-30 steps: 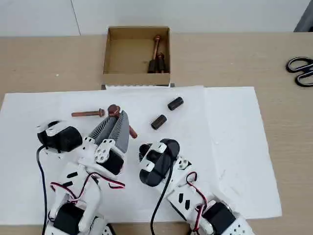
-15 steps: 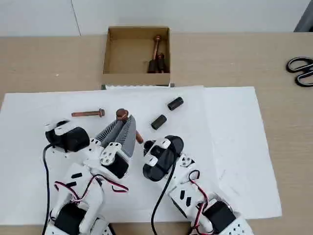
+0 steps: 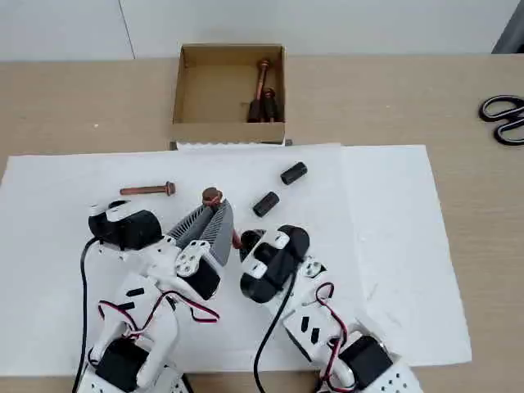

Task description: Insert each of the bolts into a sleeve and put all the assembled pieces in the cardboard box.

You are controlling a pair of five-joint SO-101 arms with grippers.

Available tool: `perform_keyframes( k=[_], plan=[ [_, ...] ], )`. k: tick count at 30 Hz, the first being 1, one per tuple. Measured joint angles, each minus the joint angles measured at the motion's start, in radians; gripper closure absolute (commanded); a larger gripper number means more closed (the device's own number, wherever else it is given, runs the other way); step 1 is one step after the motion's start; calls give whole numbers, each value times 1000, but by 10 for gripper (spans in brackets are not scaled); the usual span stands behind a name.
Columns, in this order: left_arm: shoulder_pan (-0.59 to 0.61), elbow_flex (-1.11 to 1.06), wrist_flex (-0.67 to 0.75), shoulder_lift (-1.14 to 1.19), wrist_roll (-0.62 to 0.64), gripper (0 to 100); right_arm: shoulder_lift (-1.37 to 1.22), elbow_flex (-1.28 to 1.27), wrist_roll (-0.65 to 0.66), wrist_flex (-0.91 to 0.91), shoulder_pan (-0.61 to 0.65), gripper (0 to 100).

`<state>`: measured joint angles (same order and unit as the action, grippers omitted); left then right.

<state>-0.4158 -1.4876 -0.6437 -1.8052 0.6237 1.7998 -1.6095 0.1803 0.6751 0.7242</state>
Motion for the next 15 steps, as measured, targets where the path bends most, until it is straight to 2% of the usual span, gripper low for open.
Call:
perform_keyframes(
  k=[15],
  plan=[
    [12, 0, 38, 0, 0, 994, 0, -51, 2, -2, 0, 996]
  ],
)
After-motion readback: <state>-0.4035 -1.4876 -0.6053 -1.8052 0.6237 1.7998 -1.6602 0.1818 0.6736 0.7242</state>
